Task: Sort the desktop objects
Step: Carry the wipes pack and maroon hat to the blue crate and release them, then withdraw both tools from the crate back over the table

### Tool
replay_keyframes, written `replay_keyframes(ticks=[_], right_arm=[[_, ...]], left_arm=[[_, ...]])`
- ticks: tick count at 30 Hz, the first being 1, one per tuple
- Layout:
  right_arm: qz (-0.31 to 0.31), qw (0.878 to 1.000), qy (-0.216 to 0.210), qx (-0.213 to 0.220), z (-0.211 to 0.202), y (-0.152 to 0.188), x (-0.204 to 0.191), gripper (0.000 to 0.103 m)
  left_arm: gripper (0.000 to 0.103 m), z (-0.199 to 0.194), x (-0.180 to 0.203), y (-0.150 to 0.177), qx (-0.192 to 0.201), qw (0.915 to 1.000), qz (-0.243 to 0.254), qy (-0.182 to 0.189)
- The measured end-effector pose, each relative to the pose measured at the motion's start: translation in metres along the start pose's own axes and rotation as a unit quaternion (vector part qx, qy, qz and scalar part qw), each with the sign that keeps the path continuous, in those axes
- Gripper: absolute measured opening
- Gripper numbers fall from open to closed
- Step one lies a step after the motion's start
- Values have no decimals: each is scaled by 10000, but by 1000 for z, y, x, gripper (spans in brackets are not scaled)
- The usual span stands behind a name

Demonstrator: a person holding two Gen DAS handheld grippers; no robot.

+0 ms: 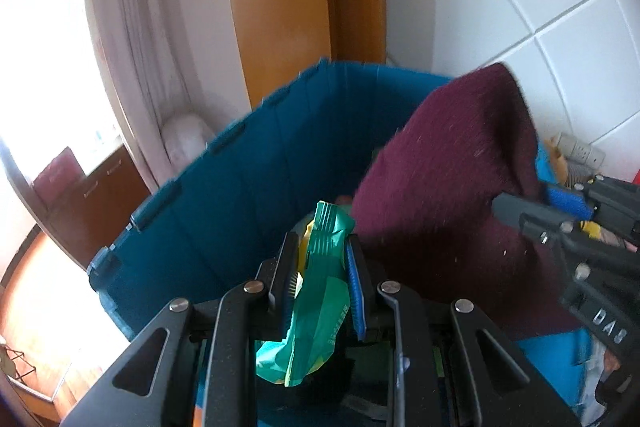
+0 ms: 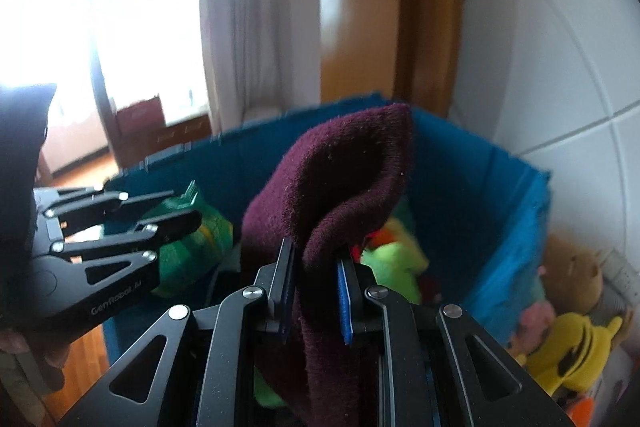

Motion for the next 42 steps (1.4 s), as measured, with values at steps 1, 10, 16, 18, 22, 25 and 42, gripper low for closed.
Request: replay_keyframes(ticks=[1,10,16,18,22,25,42], right_arm=[[-26,9999,21,-136,10,4,-3,18],[-5,9975,444,-555,18,19,5,51],[-68,9978,568,-327,4,14,8,81],[-78,9978,617,-231,-6,13,7,90],[-81,9973,717,-108,-24,17,9,96],[-46,9970,771,-52,-34,23,13,101],[644,9935,869,353,-114,65,63,102]], left_arm=[[22,4,0,4,-51,10000,-1,32],[76,21,9,26,-361,9990,-88,255],[77,5,11,28,-214,9994,-129,245],[77,-1,11,31,-178,9995,-139,232],[77,-10,11,33,-116,9996,-139,202],[77,-19,15,35,-66,9996,-148,222],[77,-87,91,38,386,9981,175,441]])
Point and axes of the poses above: each gripper's, at about its wrist camera, not at the fingertips, and z roughly the way its jaws point, x to its right, y to its underside, the point moved 5 cm from there along z, roughly the way its jaws point, and after that the axes turned 15 degrees about z, right-handed, at the moved point
